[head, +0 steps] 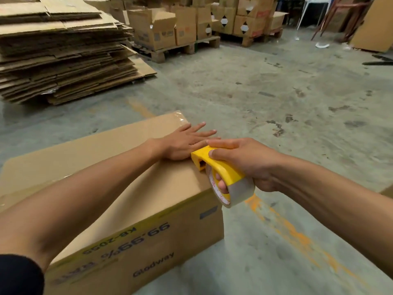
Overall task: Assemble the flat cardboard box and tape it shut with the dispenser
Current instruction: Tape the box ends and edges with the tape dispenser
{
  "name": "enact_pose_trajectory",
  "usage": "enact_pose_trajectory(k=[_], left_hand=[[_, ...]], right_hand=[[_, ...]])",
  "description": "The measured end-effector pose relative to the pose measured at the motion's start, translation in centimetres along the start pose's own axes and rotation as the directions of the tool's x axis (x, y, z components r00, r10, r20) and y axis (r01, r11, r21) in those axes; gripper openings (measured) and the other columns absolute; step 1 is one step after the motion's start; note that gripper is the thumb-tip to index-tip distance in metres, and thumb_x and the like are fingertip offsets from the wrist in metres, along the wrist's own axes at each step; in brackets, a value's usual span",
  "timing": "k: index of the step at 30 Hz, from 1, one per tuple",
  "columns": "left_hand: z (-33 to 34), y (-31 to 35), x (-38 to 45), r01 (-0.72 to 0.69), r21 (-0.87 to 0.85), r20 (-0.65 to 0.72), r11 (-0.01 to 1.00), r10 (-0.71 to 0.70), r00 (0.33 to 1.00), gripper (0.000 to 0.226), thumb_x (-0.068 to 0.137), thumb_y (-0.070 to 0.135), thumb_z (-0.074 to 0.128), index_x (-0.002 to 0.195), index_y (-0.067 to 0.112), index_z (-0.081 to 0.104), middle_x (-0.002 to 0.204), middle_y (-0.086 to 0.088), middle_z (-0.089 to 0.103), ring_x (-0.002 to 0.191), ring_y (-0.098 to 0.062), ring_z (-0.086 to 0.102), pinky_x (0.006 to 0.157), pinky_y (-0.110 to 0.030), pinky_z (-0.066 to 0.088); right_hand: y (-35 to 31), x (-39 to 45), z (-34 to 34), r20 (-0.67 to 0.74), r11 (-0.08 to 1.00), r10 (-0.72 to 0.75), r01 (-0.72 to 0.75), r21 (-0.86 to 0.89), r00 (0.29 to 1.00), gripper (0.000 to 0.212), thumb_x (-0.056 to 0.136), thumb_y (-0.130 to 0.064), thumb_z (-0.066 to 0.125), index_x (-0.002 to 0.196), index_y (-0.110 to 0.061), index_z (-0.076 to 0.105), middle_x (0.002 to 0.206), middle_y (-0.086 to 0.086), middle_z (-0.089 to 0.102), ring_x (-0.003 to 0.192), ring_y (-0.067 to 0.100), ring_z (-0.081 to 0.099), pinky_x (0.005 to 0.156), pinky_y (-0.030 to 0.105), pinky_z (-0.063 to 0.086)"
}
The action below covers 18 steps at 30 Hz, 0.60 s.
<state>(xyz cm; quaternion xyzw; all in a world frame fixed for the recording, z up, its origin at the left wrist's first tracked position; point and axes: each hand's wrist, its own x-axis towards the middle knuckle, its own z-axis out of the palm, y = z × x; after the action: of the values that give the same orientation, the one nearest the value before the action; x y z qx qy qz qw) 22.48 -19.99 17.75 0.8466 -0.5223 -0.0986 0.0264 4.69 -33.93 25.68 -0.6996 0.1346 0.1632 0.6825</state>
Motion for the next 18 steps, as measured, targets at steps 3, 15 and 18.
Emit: enact_pose_trajectory(k=[3, 15, 18], left_hand=[[0.0, -0.6, 0.3, 0.048, 0.037, -0.027, 0.998, -0.047, 0.999, 0.069, 0.09, 0.055, 0.004, 0.154, 0.031, 0.018, 0.163, 0.012, 0.011, 0.151, -0.015, -0.007, 0.12, -0.043, -0.003], [0.9, -0.9, 0.3, 0.035, -0.012, -0.08, 0.999, -0.036, 0.996, 0.059, 0.097, 0.053, 0.006, 0.147, 0.043, 0.034, 0.159, 0.013, 0.026, 0.151, -0.014, 0.003, 0.12, -0.041, 0.0], [1.0, -1.3, 0.0, 0.032, -0.019, -0.083, 0.999, -0.034, 0.996, 0.059, 0.097, 0.053, 0.006, 0.147, 0.042, 0.036, 0.159, 0.013, 0.028, 0.151, -0.014, 0.003, 0.12, -0.041, -0.001]], right_hand=[[-0.2, 0.0, 0.1, -0.015, 1.0, -0.028, 0.028, -0.007, 0.999, 0.021, 0.095, -0.015, 0.061, 0.103, -0.034, 0.069, 0.061, 0.017, 0.063, 0.042, 0.027, 0.06, 0.052, 0.035, 0.055], [6.9, -5.7, 0.0, -0.141, 0.994, -0.102, 0.106, 0.025, 0.985, 0.041, 0.092, -0.015, 0.065, 0.127, -0.037, 0.063, 0.071, 0.018, 0.064, 0.044, 0.03, 0.057, 0.049, 0.035, 0.053], [8.1, -6.7, 0.2, -0.138, 0.994, -0.089, 0.097, 0.052, 0.986, 0.04, 0.091, -0.015, 0.067, 0.124, -0.039, 0.066, 0.071, 0.013, 0.067, 0.046, 0.03, 0.057, 0.05, 0.037, 0.054]])
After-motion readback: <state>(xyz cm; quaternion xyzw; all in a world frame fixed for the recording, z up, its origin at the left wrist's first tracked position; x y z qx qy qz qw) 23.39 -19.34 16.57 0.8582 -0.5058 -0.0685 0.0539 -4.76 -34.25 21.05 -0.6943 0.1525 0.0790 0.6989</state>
